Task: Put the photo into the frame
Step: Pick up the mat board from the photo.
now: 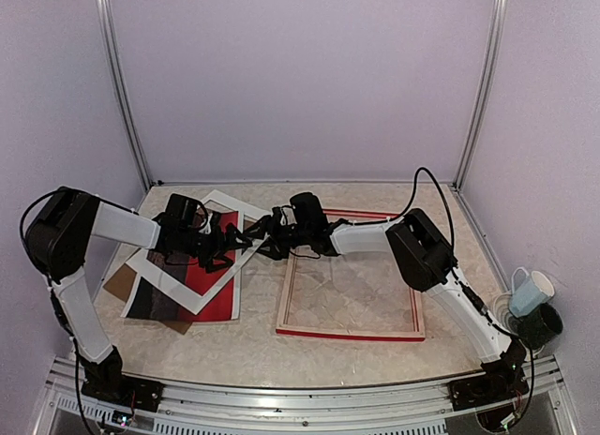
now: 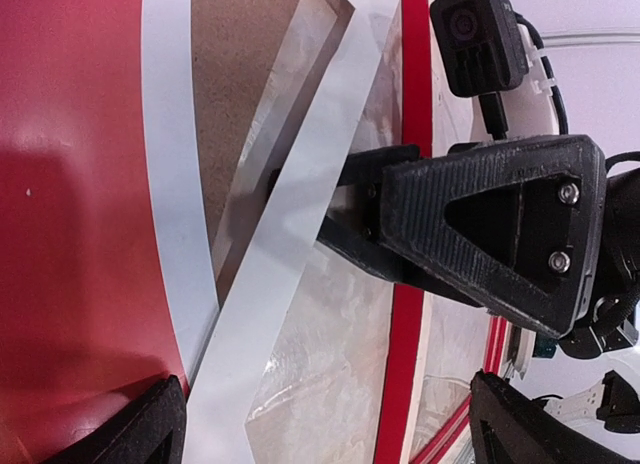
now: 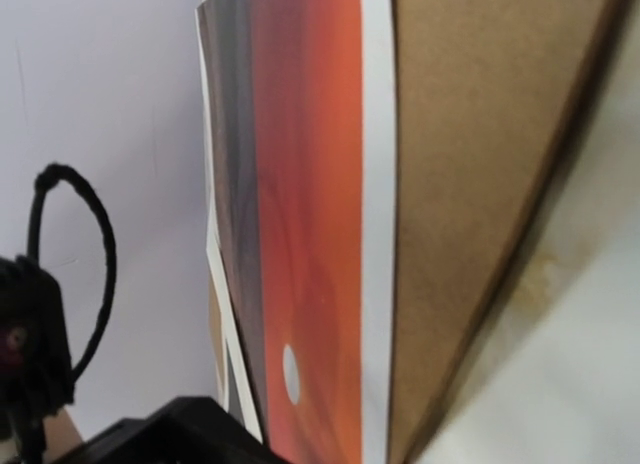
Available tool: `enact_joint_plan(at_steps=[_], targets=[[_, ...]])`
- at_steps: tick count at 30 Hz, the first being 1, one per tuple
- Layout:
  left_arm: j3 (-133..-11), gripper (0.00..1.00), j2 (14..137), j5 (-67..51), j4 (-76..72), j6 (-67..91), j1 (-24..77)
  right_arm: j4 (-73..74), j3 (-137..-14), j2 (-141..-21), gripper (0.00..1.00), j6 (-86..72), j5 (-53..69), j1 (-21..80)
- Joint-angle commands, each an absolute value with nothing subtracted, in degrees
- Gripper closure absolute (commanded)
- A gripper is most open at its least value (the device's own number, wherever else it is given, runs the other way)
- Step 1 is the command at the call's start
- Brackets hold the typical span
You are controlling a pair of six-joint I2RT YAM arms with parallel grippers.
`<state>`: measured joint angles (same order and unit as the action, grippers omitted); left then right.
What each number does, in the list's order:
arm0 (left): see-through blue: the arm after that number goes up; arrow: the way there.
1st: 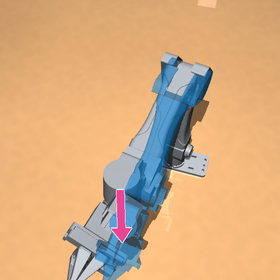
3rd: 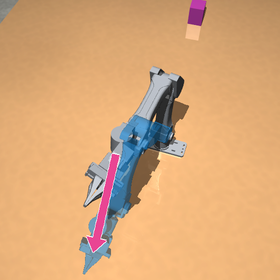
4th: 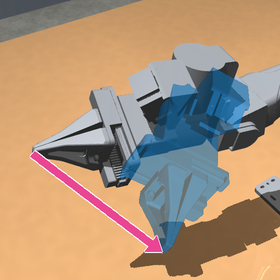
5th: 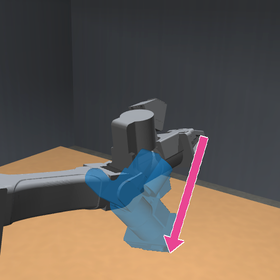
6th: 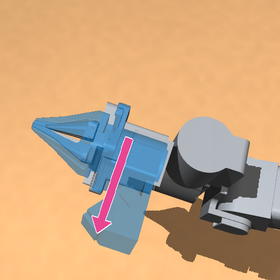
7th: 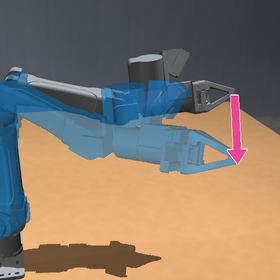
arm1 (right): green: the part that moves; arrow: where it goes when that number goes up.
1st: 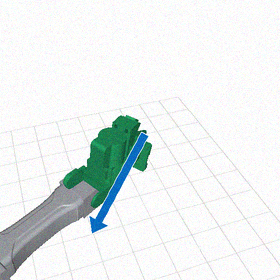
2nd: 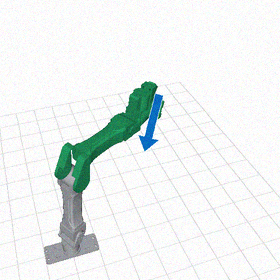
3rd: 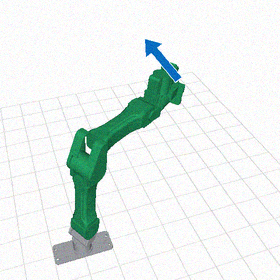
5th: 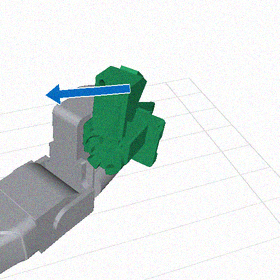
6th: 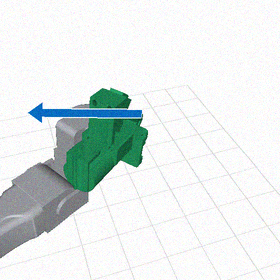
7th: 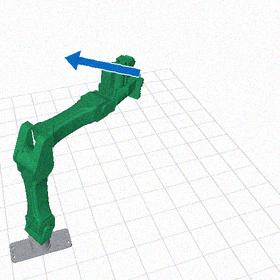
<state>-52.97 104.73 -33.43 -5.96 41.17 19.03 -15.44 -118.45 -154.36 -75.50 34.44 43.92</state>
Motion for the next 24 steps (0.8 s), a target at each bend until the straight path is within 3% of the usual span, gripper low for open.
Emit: enact_joint_plan(at_steps=[1,4,12,24], targets=[[-52.1,0.03,102.8,-36.9,-7.7,43.0,19.8,-17.3,-118.2,-153.8,0.36,-76.3,34.5,44.7],[-51.9,0.03,102.1,-36.3,-7.2,42.8,19.7,-16.8,-118.3,-153.7,0.46,-76.0,34.8,44.7],[-52.9,0.03,98.6,-33.1,-3.4,40.3,17.7,-11.0,-118.6,-151.9,0.93,-69.7,33.7,44.6],[-53.5,0.03,86.4,-27.6,2.9,36.7,15.2,-26.4,-121.4,-154.9,1.00,-61.3,44.8,45.0]])
